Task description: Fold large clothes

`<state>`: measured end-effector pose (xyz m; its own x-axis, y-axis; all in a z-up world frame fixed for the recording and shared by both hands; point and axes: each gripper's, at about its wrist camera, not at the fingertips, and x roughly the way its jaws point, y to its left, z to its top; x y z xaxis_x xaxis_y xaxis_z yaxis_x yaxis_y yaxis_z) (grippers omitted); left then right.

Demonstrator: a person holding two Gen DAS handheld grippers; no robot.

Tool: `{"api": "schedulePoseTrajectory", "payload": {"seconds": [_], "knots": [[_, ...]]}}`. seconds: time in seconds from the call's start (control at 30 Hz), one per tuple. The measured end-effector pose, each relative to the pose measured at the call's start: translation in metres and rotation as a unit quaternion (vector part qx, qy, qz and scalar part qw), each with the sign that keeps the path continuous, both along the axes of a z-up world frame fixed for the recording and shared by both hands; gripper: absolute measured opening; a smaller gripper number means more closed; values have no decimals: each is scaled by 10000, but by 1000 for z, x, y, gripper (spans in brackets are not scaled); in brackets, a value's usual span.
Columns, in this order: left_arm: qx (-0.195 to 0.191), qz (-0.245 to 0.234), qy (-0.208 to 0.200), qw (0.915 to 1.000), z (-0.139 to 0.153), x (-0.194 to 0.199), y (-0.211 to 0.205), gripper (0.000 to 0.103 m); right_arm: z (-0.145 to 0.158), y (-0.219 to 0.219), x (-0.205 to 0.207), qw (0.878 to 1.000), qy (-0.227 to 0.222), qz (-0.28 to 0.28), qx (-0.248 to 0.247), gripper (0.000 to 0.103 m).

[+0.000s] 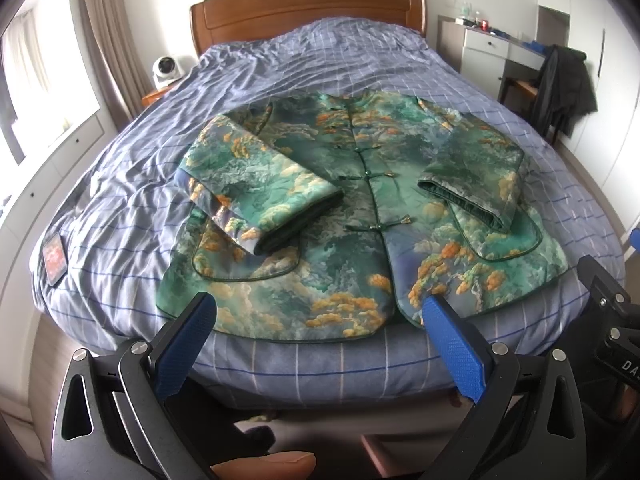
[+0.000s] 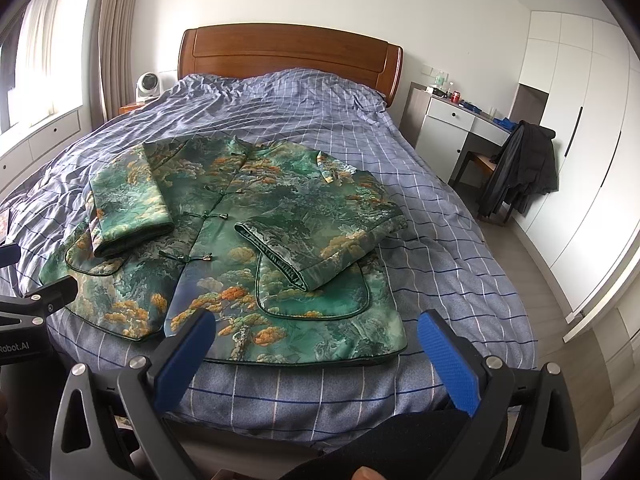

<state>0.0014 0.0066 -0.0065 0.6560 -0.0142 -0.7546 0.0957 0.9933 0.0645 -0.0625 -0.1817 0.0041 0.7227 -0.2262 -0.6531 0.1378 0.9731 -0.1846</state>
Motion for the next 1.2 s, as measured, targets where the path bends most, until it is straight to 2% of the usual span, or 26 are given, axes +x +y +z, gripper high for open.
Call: {"api": "schedulePoseTrajectory", "payload": {"seconds": [1.2], "knots": [[38,-10,40,10000,-2,1,1,103,-4,2,-1,10000,51,-3,44,103]]}}
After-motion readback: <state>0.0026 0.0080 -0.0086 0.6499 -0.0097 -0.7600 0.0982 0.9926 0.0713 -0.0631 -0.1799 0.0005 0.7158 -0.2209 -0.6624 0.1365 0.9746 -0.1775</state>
